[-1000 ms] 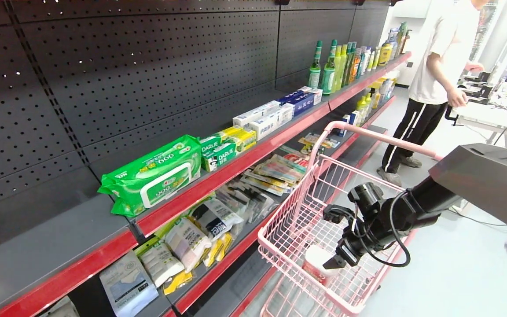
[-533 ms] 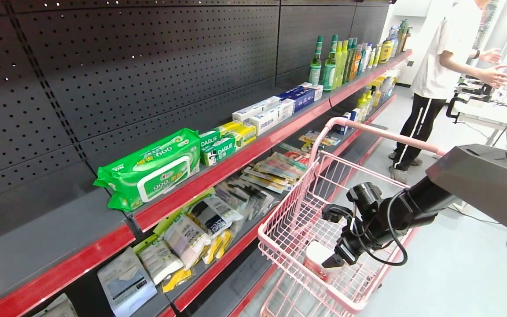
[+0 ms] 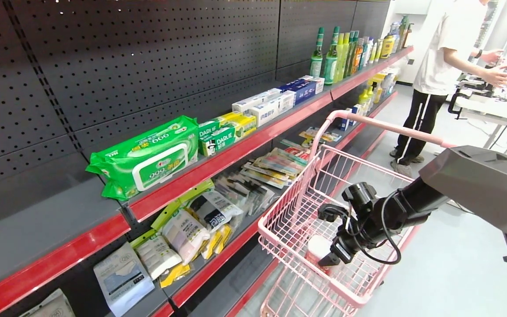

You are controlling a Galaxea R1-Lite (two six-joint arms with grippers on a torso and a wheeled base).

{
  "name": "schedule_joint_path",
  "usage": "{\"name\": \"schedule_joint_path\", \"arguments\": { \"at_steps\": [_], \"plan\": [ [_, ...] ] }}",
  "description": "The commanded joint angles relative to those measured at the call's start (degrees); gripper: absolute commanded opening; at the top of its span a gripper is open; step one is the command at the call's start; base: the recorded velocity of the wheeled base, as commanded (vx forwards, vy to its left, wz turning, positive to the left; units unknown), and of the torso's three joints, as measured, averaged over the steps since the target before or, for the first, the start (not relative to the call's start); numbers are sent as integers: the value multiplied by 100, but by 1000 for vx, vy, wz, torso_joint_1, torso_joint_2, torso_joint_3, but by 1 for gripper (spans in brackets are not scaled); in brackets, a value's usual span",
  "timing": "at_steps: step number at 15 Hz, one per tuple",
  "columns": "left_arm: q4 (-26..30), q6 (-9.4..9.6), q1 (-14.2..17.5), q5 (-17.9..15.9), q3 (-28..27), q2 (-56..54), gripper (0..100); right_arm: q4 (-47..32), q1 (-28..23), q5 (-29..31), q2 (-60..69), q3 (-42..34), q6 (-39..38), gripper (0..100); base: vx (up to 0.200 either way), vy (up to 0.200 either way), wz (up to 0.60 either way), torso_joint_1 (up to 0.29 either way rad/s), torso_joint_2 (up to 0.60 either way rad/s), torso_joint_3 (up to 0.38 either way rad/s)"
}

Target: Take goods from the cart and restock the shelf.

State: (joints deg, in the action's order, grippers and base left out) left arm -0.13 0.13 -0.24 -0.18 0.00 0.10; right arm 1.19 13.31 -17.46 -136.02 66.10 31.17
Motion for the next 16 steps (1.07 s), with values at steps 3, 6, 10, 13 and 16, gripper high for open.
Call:
{"name": "schedule_joint_path", "arguments": {
  "at_steps": [3, 6, 10, 13, 16],
  "plan": [
    [-4, 4, -2, 1, 0, -1, 100, 4, 31, -3, -153, 202, -6, 100, 0, 0, 0, -7, 27, 15],
    [-4, 4, -2, 1, 0, -1, 100, 4, 14, -3, -320, 263, -6, 100, 0, 0, 0, 0, 0, 0],
    [-4, 4, -2, 1, 0, -1, 100, 4, -22, -135, -557, 492, -41, 100, 0, 0, 0, 0, 0, 0],
    [-4, 4, -2, 1, 0, -1, 100, 4, -22, -100, -654, 553, -76, 100, 0, 0, 0, 0, 0, 0],
    [-4, 4, -2, 1, 0, -1, 100, -5, -48, -91, -785, 597, -85, 100, 0, 0, 0, 0, 0, 0]
  ]
}}
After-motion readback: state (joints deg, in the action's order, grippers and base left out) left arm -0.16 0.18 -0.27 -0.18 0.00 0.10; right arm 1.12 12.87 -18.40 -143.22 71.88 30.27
